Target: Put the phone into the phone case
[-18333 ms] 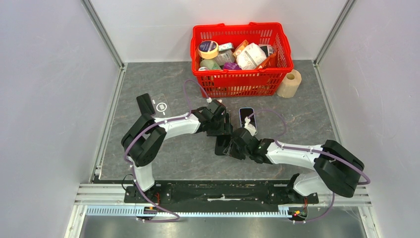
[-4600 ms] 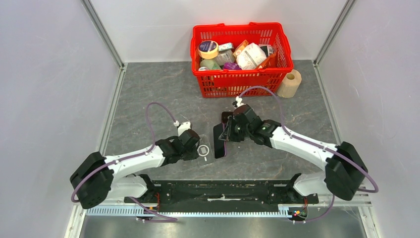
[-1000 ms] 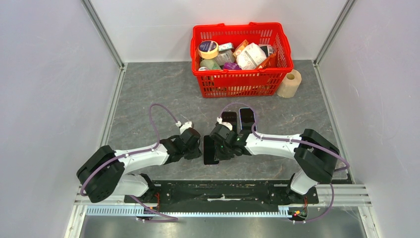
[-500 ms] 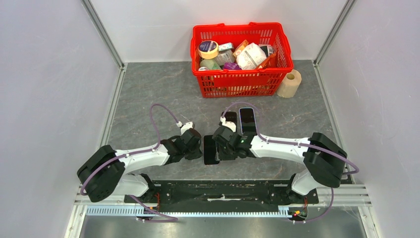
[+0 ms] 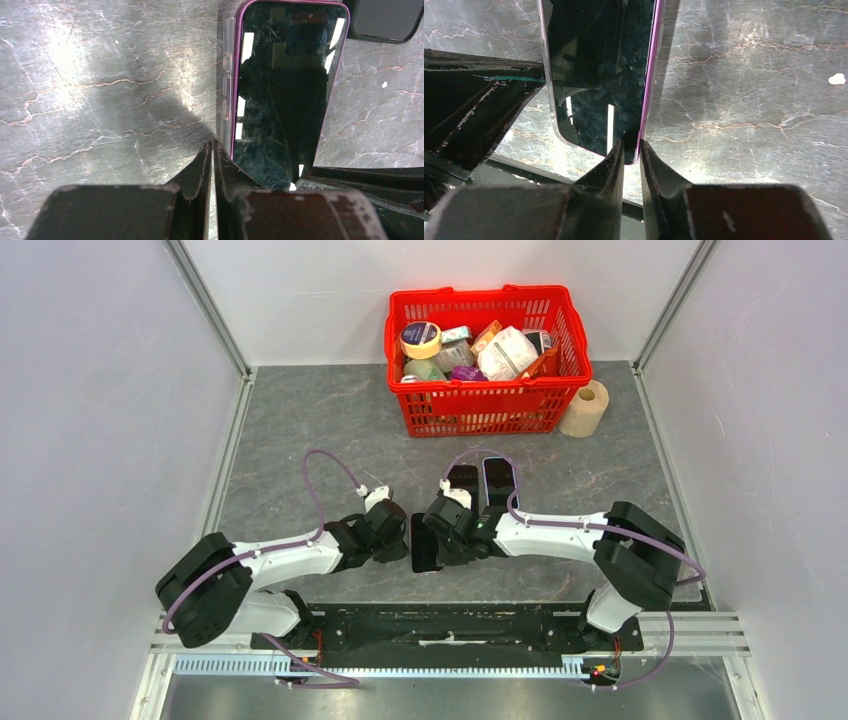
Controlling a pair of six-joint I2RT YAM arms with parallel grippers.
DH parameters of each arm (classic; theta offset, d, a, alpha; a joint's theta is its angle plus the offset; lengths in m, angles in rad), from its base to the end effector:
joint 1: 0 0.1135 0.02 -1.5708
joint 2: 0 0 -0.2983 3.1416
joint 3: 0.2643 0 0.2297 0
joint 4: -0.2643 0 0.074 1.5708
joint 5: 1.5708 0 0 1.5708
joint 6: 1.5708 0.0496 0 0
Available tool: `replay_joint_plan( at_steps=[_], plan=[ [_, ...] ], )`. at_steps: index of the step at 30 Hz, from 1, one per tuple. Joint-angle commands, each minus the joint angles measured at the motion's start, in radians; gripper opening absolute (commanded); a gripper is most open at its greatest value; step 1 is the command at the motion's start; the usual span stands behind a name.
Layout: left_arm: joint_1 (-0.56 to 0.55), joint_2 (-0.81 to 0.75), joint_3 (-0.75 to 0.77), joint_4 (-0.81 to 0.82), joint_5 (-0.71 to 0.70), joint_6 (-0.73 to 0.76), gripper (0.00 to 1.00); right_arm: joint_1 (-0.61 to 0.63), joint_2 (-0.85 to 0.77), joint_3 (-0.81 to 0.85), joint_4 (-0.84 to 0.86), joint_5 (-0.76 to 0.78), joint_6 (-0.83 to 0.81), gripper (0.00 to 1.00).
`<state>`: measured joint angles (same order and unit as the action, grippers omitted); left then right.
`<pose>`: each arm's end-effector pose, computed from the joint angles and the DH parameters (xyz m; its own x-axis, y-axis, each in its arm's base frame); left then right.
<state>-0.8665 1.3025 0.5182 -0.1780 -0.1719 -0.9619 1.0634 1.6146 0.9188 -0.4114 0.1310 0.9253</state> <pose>0.1428 -0.1549 0.1862 -0.8678 -0.2268 -0.4421 -0.0425 0.9204 -0.3886 0.1499 0.2562 0.2053 -0.9310 -0.0447 -0.3623 -0.1570 0.9450 0.2869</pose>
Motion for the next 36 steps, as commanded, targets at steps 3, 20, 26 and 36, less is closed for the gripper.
replay_joint_plan(
  at_steps=[3,20,26,36],
  plan=[
    [-0.009,0.01,-0.013,0.033,0.004,-0.028,0.09,0.009,0.032,0.032,0.019,0.001,0.004,0.14],
    [-0.017,0.022,-0.005,0.046,0.003,-0.029,0.09,0.083,0.19,0.048,0.015,0.016,0.037,0.0],
    [-0.017,0.003,0.031,-0.017,-0.045,-0.022,0.1,0.086,0.162,0.062,-0.032,0.063,0.034,0.0],
    [0.094,0.066,0.163,-0.104,-0.112,0.013,0.16,0.052,-0.133,0.058,-0.086,0.148,-0.016,0.32]
  ],
)
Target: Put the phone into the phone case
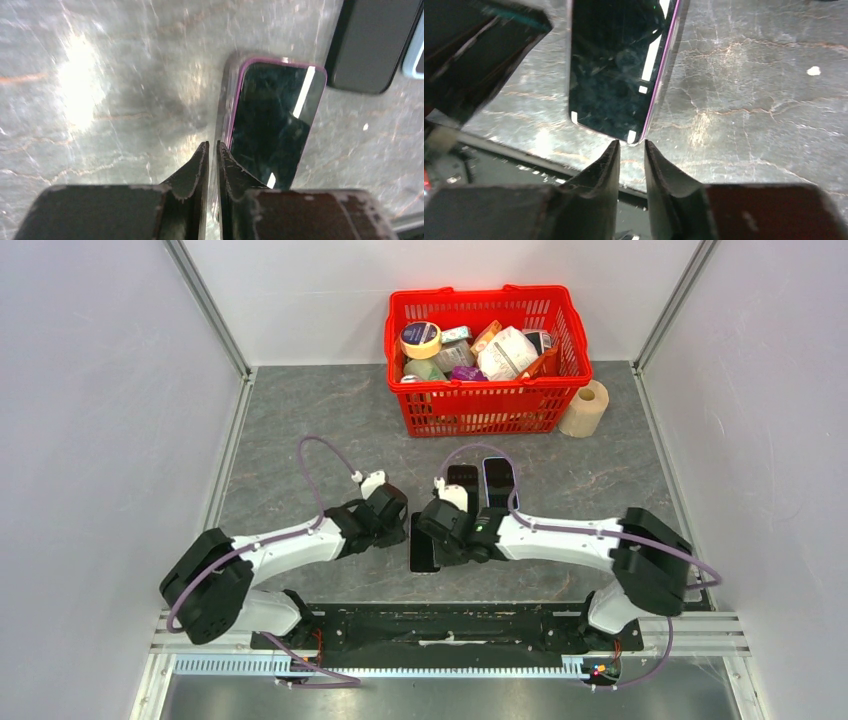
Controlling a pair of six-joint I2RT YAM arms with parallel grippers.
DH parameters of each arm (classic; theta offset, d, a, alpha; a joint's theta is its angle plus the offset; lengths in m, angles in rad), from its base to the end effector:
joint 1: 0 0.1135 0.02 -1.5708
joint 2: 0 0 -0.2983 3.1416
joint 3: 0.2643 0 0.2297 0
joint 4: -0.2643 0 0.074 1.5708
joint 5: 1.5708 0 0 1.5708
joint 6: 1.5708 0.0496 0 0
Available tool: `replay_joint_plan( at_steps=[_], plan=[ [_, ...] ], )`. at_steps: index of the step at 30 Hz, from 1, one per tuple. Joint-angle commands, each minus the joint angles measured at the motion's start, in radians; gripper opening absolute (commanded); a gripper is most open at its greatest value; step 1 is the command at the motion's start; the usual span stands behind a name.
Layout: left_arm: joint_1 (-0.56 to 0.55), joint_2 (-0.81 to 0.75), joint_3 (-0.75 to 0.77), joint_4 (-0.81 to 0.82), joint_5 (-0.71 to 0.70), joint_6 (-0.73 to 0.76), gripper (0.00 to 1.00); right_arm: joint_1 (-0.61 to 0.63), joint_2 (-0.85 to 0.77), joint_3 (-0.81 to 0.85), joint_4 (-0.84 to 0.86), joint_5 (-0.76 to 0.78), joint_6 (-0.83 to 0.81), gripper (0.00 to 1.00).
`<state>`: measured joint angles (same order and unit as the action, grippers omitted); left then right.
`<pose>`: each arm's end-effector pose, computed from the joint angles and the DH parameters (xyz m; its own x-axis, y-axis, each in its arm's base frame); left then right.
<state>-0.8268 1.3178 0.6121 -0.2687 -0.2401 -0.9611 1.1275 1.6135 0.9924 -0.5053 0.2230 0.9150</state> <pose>0.1588 -0.1551 0.2031 -0.8326 -0.2713 -0.4829 -0.1019 0.9320 -0.3478 0.1388 0.2668 0.2208 -0.9021 -0.0977 -0.4204 -0.2054 0.9539 0.2190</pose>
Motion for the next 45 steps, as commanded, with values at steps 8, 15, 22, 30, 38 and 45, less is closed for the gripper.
replay_joint_plan(
  at_steps=[8,15,22,30,38,45],
  plan=[
    [0.089,0.279,0.228,0.003,0.054,0.088,0.21,-0.091,-0.285,-0.138,-0.014,0.073,0.007,0.37],
    [0.017,0.364,0.293,0.052,0.206,0.172,0.21,-0.162,-0.393,-0.212,-0.048,0.095,-0.001,0.38],
    [-0.12,0.38,0.307,0.093,0.346,0.228,0.21,-0.193,-0.428,-0.252,-0.061,0.091,-0.024,0.4],
    [-0.141,0.212,0.252,0.006,0.2,0.201,0.32,-0.171,-0.445,-0.325,-0.02,-0.002,-0.025,0.46],
    [-0.141,0.006,0.145,-0.122,0.116,0.138,0.37,-0.091,-0.365,-0.318,0.042,-0.059,-0.04,0.49],
    [-0.152,-0.098,-0.022,-0.075,0.182,0.067,0.38,-0.039,-0.279,-0.312,0.058,-0.069,-0.039,0.52]
  ],
)
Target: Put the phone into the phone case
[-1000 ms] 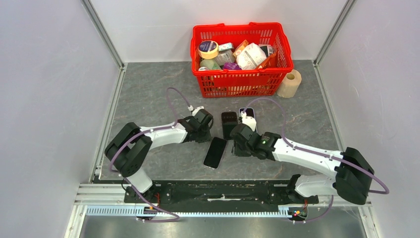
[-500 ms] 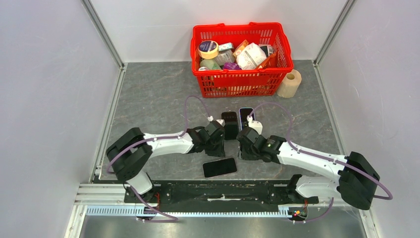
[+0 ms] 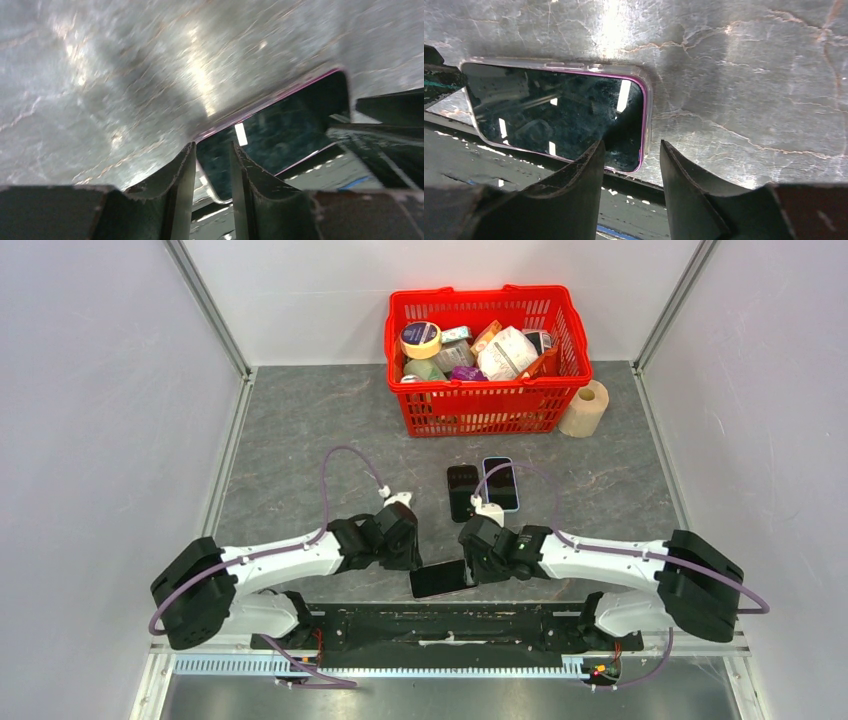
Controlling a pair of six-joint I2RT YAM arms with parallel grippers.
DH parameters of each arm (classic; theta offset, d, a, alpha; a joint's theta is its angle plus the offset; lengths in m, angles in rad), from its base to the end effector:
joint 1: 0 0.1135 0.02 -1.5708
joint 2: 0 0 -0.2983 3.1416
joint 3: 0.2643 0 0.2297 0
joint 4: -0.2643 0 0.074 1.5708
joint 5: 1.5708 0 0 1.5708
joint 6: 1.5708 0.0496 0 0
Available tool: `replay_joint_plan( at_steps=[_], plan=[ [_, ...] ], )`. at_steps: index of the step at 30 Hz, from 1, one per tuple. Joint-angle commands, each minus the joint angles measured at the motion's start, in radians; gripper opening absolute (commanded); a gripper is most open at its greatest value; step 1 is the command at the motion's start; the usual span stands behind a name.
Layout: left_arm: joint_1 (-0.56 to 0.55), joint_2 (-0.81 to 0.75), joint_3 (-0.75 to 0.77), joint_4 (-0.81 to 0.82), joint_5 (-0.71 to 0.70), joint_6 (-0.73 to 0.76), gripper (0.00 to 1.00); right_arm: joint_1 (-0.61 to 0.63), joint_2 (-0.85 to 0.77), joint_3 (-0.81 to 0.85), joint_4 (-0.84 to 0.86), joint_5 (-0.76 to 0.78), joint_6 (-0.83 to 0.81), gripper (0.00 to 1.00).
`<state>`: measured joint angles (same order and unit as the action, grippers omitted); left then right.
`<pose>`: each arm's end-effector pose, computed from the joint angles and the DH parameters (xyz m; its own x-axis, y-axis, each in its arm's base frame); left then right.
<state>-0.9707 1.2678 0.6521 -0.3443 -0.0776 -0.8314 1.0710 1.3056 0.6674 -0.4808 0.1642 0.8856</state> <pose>0.1260 -0.1773 0.2180 -0.9011 0.0125 -0.4334 0.1957 0.9036 -0.3810 0.1074 0.1798 0.2069 -0.9168 -0.0851 -0.3902 -0.1924 0.9502 0.2450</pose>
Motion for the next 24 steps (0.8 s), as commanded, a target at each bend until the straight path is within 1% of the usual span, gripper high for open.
replay_joint_plan(
  at_steps=[1,7,12,15,21,23,24],
  plan=[
    [-0.014,-0.057,-0.073,0.004,0.025,-0.068,0.38,0.021,0.036,0.013,0.034,-0.01,-0.01,0.52],
    [-0.023,-0.082,-0.147,0.042,0.073,-0.1,0.4,0.035,0.075,0.009,0.033,-0.009,-0.007,0.54],
    [-0.025,-0.044,-0.166,0.074,0.123,-0.103,0.41,0.052,0.116,0.008,0.045,-0.007,0.003,0.54],
    [-0.026,-0.005,-0.158,0.074,0.123,-0.097,0.41,0.071,0.15,0.004,0.05,0.006,0.018,0.53],
    [-0.029,0.055,-0.138,0.061,0.088,-0.095,0.4,0.114,0.23,0.003,0.066,0.02,0.056,0.49],
    [-0.029,0.066,-0.132,0.044,0.082,-0.095,0.4,0.115,0.235,0.003,0.055,0.032,0.067,0.49],
    [-0.029,0.069,-0.13,0.035,0.056,-0.097,0.4,0.114,0.222,-0.001,0.049,0.04,0.069,0.49]
  ],
)
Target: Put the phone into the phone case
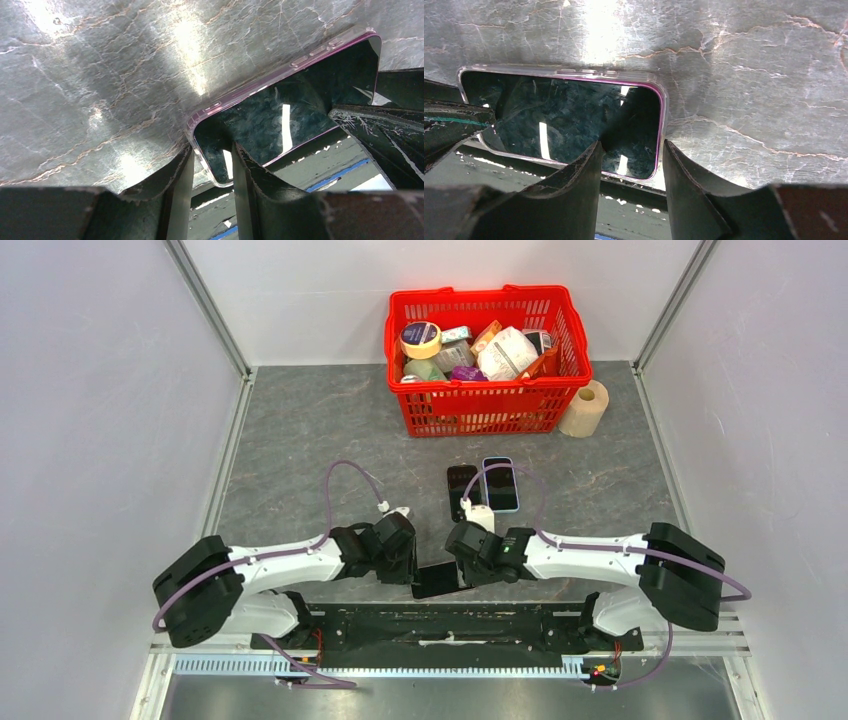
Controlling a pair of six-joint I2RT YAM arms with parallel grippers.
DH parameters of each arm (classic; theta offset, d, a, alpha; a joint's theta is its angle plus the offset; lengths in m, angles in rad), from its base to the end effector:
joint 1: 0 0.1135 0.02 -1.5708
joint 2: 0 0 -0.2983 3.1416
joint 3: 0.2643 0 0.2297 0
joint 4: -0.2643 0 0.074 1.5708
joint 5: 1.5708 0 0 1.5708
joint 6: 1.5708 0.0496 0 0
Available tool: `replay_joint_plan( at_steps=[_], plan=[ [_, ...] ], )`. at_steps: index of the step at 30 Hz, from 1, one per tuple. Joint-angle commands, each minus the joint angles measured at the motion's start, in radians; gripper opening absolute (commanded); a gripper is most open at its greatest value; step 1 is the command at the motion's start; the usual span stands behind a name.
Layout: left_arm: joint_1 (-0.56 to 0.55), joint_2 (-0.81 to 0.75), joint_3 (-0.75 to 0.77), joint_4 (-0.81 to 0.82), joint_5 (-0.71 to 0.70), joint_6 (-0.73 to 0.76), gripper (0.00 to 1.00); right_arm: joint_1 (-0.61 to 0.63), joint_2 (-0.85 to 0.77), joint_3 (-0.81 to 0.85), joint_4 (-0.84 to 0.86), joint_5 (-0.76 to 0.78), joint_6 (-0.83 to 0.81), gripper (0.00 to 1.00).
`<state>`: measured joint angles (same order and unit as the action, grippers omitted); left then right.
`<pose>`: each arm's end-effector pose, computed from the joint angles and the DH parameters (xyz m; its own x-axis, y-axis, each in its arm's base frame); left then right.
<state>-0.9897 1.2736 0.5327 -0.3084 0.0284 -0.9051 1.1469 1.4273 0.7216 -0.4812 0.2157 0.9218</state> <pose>0.1077 -0.1665 0.1862 -0.9572 0.0254 -0.2883 0.1465 0.9016 -0.4070 0.1046 0.2061 0.1971 -0.9136 -0.1325 -0.3845 -0.2143 0.9603 0.1784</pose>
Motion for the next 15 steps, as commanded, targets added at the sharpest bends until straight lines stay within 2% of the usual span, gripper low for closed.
replay_joint_plan(
  at_steps=[1,8,15],
  plan=[
    [-0.01,0.063,-0.012,-0.008,-0.062,-0.025,0.4,0.037,0.078,-0.058,0.042,0.0,0.037,0.5],
    [-0.01,0.056,-0.013,-0.034,-0.087,-0.035,0.4,-0.057,-0.121,-0.104,-0.025,-0.004,0.04,0.53],
    [-0.01,0.069,-0.007,-0.032,-0.09,-0.037,0.39,-0.133,-0.236,-0.16,-0.023,-0.093,0.051,0.41]
  ],
)
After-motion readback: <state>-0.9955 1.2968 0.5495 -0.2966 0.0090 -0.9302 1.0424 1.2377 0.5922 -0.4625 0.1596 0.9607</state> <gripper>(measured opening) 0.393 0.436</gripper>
